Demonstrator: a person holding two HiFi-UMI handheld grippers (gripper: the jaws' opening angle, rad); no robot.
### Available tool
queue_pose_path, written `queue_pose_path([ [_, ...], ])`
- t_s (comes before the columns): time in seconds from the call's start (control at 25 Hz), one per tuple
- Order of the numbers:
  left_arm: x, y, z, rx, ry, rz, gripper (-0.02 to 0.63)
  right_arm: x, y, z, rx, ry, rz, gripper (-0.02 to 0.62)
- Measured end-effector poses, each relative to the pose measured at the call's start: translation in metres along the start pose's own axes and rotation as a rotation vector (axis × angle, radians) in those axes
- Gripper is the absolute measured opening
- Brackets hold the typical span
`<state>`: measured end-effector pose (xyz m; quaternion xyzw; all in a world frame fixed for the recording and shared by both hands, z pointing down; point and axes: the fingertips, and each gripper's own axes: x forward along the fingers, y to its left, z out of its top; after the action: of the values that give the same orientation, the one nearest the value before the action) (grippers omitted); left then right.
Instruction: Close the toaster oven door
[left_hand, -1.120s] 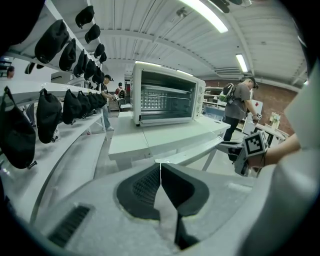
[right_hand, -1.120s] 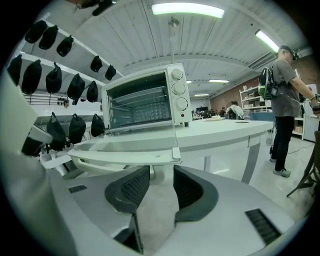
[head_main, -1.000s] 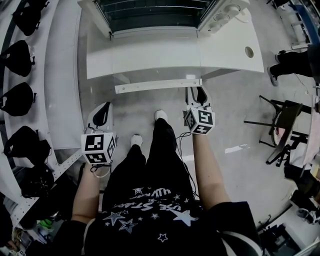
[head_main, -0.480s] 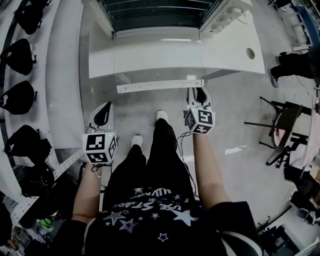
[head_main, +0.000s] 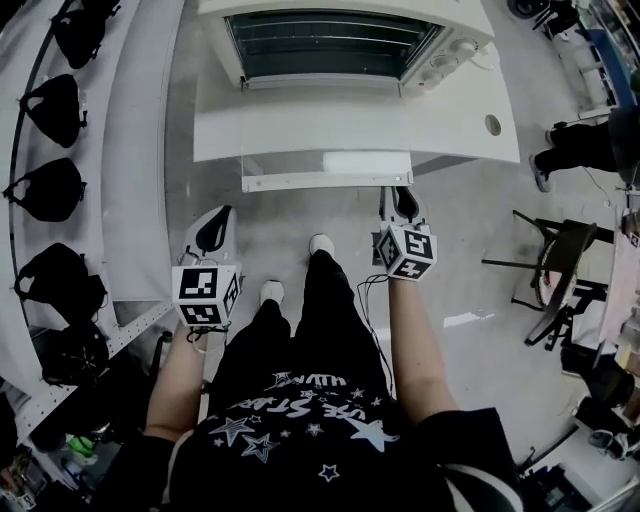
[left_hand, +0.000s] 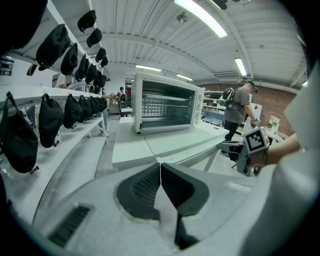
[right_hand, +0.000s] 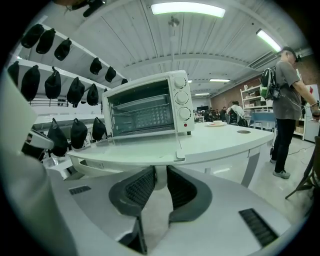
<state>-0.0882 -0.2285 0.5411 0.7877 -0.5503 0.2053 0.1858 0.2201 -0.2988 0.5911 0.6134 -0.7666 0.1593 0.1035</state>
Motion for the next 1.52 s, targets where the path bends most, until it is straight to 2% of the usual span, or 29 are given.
queue_pose_path([
  [0.52,-0.016,0.002,0.038,-0.002,-0.069,0.002,0.021,-0.022,0.008,0.059,0.034,-0.023,0.025,0.077],
  [0.8,-0.019,0.007,0.056,-0.019,-0.106,0.025,0.021,-0.026,0.01,0.091,0.063,0.011,0.023,0.075],
  [1.52,-0.014,0.007,0.109,0.01,-0.188,0.049,0.021,-0.019,0.011,0.158,0.131,-0.009,0.051,0.077],
])
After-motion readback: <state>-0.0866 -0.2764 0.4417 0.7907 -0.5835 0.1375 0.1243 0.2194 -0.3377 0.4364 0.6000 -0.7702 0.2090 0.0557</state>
